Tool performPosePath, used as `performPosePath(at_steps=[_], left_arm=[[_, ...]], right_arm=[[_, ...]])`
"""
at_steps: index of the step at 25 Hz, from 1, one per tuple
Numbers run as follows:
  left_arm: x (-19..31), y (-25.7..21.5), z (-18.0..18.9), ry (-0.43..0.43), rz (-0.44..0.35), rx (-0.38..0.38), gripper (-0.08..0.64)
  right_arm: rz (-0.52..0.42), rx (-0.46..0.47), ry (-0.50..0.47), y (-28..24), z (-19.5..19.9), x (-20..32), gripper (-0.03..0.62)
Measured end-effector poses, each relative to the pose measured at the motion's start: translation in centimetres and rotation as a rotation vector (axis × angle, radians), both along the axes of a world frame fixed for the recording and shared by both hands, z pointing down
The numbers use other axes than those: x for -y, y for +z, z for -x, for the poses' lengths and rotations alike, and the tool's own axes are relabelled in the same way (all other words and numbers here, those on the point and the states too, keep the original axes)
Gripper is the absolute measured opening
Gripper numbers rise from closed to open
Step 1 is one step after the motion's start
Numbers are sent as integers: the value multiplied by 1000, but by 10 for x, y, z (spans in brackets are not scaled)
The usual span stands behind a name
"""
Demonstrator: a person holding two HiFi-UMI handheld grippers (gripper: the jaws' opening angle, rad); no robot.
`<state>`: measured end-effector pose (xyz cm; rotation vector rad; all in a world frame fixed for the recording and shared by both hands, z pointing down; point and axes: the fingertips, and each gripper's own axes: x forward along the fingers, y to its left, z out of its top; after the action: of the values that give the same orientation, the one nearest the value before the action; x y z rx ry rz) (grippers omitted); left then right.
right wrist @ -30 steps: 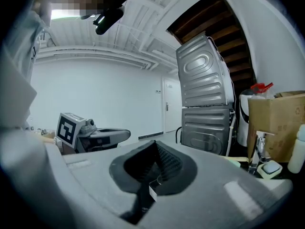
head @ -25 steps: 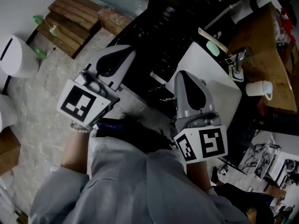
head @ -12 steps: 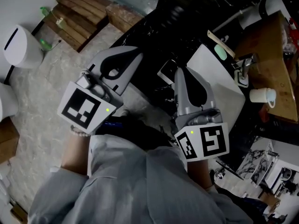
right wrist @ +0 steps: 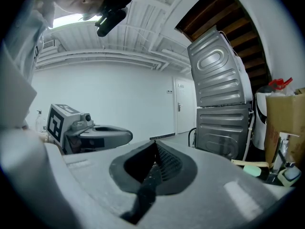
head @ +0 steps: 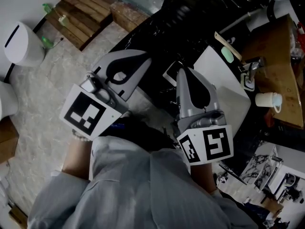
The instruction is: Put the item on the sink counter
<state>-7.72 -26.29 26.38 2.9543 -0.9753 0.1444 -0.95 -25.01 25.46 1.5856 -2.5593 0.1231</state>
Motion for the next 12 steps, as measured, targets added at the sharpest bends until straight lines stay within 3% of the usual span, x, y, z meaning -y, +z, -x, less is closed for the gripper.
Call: performPosePath(at_steps=[12], left_arm=[[-6, 3, -9, 34, -2, 21, 6]], right_arm=[[17, -7, -4, 6, -1, 0, -3]])
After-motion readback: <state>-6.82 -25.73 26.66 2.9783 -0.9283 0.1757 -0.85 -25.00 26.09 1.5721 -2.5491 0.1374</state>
